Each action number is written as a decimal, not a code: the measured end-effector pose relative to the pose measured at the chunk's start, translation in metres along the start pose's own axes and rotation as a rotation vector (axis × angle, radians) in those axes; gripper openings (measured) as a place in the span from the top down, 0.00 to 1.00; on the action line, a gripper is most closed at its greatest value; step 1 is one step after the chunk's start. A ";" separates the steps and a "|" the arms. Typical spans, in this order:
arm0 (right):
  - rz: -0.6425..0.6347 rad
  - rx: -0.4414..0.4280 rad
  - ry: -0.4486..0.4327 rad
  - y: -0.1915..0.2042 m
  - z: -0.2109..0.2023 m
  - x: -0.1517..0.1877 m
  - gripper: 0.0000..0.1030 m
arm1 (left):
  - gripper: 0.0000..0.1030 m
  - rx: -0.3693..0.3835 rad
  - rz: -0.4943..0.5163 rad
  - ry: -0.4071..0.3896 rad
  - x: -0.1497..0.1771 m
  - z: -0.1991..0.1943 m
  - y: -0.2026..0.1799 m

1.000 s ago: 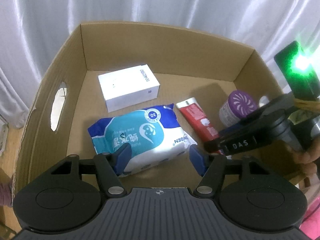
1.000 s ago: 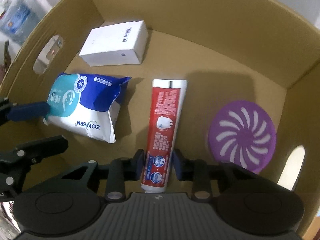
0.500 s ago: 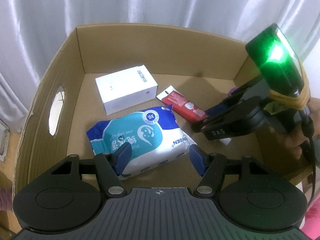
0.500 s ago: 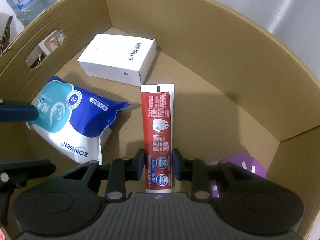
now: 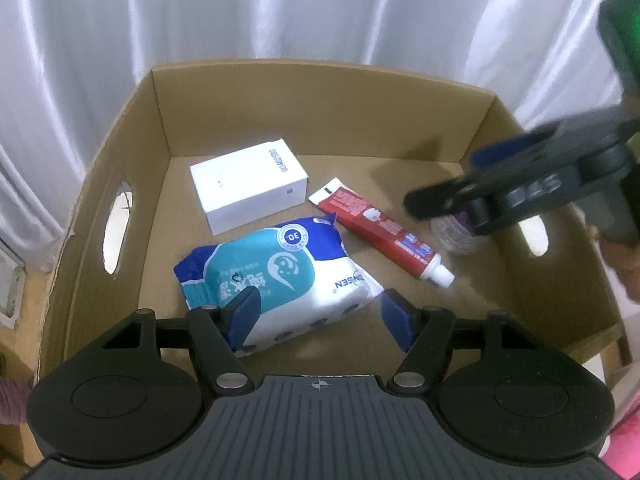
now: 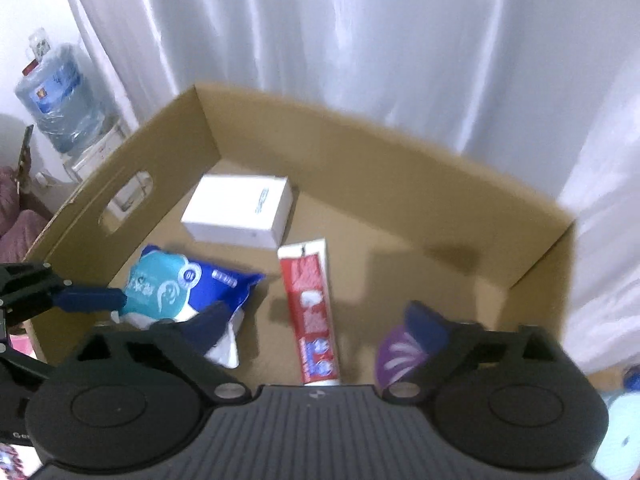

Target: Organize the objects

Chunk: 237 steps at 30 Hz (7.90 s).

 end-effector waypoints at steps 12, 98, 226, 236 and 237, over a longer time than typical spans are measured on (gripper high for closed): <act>0.027 0.162 0.109 -0.036 0.041 -0.017 0.14 | 0.34 -0.013 -0.001 0.008 0.003 -0.003 0.001; 0.267 0.116 -0.453 0.038 -0.116 0.162 0.00 | 0.00 -0.150 -0.074 -0.222 0.082 -0.105 -0.008; 0.473 0.048 -0.348 0.024 -0.061 0.178 0.00 | 0.01 -0.204 0.011 -0.203 0.076 -0.078 -0.022; 0.473 0.045 -0.349 0.024 -0.062 0.178 0.00 | 0.01 -0.206 0.012 -0.206 0.077 -0.079 -0.022; 0.473 0.046 -0.349 0.024 -0.062 0.178 0.00 | 0.01 -0.206 0.013 -0.205 0.077 -0.079 -0.022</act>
Point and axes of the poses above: each gripper's, at about its wrist camera, not at the fingertips, and z roughly the way its jaws point, y to its left, x to its underside, the point moved 7 cm from there along z, roughly the way its jaws point, and after that the axes turned 15 degrees about y, right-handed, at the moved point
